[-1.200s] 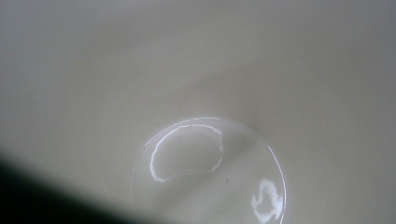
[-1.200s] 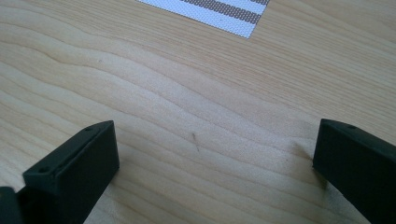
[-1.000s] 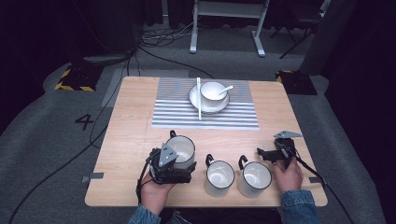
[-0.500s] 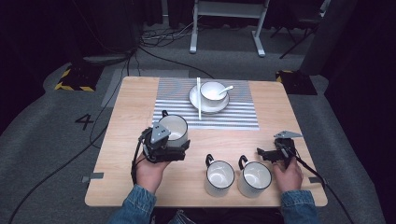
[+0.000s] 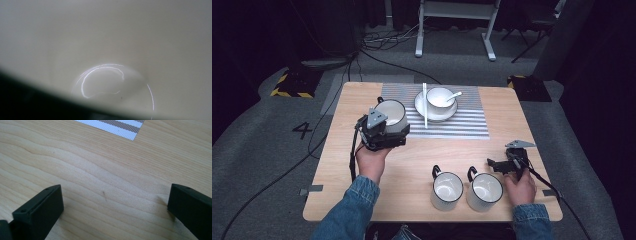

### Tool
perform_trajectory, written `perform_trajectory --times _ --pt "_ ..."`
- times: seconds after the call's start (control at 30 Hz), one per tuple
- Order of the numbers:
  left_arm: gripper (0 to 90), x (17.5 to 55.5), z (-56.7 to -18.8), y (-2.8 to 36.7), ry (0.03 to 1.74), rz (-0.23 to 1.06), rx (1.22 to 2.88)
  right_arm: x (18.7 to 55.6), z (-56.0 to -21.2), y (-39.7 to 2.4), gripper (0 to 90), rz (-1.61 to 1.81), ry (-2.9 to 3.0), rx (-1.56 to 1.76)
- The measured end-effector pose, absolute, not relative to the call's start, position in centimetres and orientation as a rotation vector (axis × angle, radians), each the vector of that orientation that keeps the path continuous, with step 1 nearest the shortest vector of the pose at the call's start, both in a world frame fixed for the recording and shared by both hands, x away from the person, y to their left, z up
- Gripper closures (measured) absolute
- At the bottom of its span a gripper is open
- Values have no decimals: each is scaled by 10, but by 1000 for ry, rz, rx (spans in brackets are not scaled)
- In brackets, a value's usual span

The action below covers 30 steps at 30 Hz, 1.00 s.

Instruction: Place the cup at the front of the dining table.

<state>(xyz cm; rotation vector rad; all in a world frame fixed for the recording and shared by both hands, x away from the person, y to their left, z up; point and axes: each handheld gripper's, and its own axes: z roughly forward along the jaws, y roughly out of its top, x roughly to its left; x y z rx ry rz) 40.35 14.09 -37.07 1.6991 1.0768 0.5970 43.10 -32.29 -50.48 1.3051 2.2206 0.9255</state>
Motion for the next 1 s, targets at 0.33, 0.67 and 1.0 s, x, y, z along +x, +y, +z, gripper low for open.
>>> perform_trajectory --times 0.33,0.67,1.0 --pt "40 436 -362 148 1069 608 1708 431 -505 -323 3 927 2222 1303" --pt "41 468 -355 147 1092 635 1730 431 -505 -323 3 927 2222 1302" --pt "40 499 -352 140 1075 649 1732 431 -505 -323 3 927 2226 1300"
